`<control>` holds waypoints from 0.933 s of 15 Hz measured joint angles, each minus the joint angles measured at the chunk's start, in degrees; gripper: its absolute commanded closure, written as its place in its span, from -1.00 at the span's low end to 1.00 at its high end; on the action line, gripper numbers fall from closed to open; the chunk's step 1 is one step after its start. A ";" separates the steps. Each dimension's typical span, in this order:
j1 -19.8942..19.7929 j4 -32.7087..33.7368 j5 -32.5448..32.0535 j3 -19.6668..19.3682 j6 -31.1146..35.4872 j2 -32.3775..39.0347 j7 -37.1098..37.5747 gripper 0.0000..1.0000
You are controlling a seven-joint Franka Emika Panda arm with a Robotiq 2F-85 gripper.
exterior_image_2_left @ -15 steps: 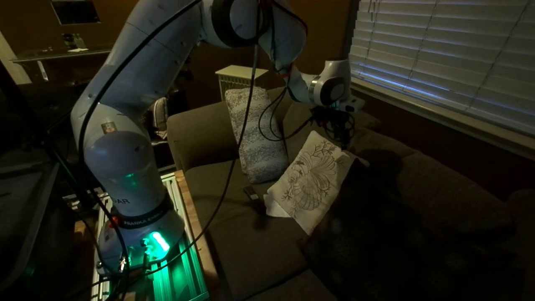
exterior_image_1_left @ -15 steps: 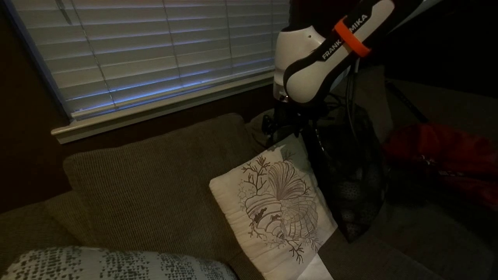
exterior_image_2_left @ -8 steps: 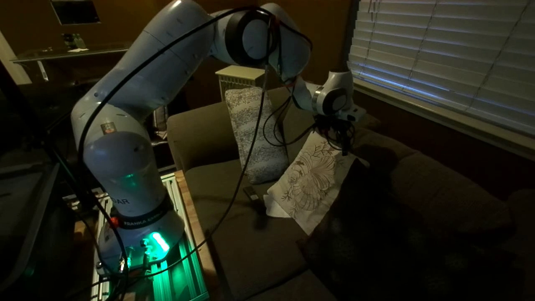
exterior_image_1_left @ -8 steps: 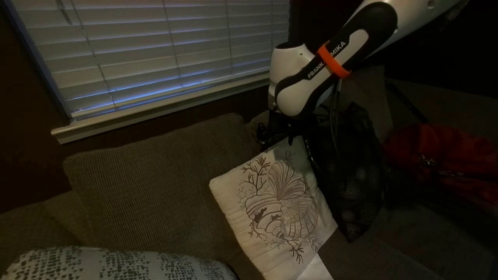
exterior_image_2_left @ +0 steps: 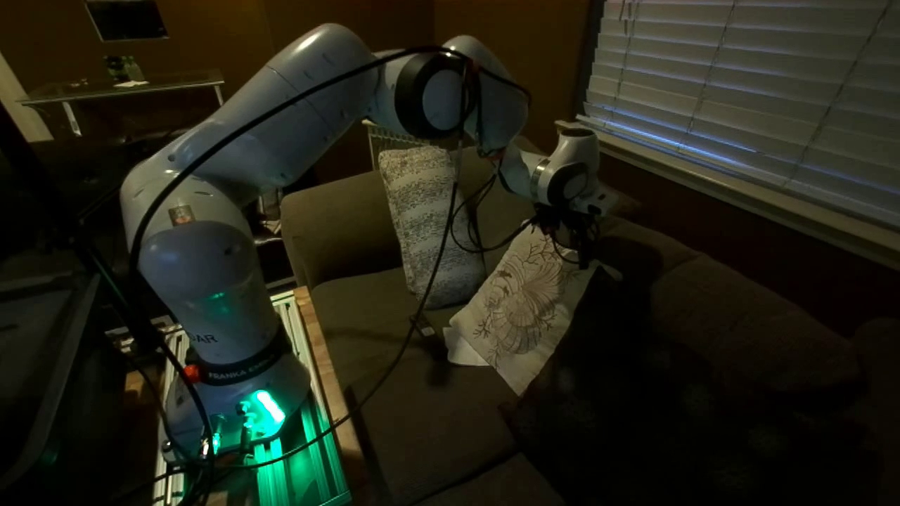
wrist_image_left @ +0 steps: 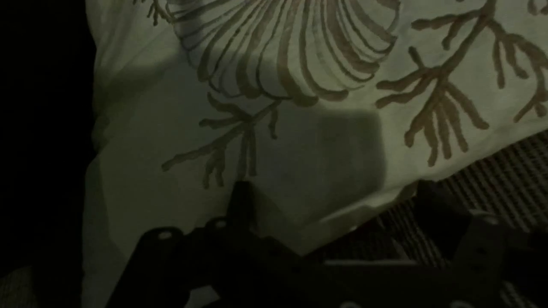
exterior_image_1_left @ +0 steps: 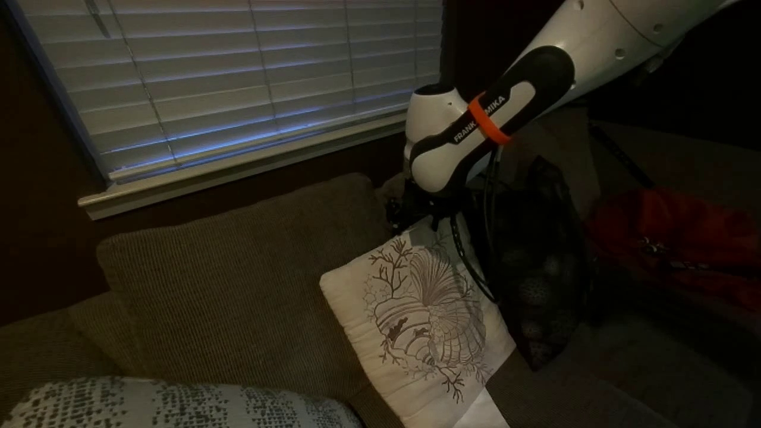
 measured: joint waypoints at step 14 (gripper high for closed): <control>0.11 7.32 0.23 1.09 -4.48 3.45 -1.75 0.99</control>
